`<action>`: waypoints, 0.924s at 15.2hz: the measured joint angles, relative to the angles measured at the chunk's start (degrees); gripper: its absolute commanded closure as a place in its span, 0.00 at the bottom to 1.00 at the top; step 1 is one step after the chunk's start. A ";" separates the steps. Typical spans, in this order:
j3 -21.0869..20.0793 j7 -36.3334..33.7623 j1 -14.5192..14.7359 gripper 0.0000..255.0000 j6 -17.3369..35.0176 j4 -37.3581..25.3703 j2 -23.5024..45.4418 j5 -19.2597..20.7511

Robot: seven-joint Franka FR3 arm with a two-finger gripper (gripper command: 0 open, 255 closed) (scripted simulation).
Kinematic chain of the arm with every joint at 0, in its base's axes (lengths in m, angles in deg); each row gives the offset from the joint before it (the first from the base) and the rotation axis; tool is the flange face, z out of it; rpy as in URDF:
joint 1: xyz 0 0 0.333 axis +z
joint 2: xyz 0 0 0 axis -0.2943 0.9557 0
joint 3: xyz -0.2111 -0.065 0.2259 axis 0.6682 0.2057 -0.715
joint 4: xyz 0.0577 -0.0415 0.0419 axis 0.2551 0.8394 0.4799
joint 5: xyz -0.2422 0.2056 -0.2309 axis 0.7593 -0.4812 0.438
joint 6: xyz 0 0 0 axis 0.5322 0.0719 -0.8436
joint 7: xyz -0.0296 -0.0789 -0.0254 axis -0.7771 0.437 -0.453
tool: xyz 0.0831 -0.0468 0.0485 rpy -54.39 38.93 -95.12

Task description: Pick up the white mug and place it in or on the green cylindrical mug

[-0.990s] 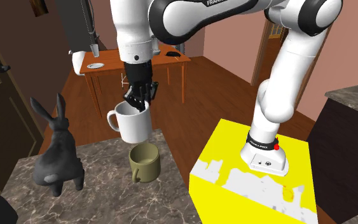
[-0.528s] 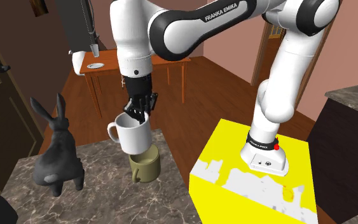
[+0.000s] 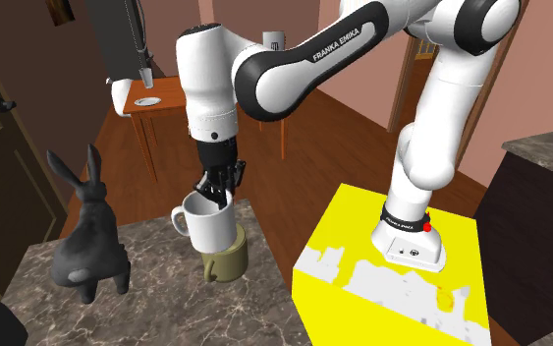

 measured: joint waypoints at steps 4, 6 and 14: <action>-0.10 -0.15 0.00 1.00 1.88 1.18 0.78 0.36; -0.10 -0.17 -0.01 1.00 2.00 1.16 0.81 0.41; -0.11 -0.17 -0.01 0.00 2.06 1.22 0.88 0.42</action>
